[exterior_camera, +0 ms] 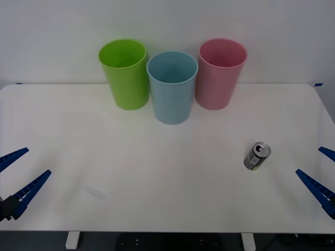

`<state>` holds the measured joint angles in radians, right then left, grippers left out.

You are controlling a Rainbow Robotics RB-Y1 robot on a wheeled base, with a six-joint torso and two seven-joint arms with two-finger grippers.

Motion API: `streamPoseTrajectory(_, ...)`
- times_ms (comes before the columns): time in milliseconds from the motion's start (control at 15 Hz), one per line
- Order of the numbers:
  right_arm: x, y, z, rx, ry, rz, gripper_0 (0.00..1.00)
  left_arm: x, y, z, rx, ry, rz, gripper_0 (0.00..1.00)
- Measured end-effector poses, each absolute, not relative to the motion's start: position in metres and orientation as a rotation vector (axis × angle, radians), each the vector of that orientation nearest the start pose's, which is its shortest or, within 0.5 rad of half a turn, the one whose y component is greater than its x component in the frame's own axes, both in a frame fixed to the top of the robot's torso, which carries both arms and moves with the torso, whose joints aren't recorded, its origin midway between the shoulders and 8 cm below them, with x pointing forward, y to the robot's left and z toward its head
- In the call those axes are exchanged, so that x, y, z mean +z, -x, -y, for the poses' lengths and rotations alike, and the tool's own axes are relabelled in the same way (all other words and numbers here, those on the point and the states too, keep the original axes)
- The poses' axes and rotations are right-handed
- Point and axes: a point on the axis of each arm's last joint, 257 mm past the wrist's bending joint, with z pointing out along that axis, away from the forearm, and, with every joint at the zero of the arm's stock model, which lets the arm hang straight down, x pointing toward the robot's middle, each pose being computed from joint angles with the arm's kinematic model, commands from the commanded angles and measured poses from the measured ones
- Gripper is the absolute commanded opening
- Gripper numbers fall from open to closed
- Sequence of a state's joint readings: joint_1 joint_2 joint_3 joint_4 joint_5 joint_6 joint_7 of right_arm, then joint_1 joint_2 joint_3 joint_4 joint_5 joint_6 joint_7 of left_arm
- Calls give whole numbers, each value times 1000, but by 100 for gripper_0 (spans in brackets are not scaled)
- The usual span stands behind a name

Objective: Grasp the object on the table and drop it into the matching bin: aluminum can to the light blue bin, PET bottle to the pink bin.

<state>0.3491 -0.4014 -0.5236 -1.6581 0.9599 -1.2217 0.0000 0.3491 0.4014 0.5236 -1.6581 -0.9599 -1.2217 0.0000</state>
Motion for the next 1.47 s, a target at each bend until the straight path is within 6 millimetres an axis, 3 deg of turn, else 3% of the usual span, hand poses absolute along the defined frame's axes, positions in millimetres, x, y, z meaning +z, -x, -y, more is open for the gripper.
streamPoseTrajectory(667, -191, -324, 339, 577, 436, -1511, 100, -169, -342, -330, -567, -465, -1441, 100)
streamPoseTrajectory(1067, -214, -306, 352, 509, 436, -1569, 100, -169, -342, -330, -567, -465, -1441, 100)
streamPoseTrajectory(1467, -235, -302, 357, 440, 413, -1611, 100, -169, -342, -330, -567, -465, -1441, 100)
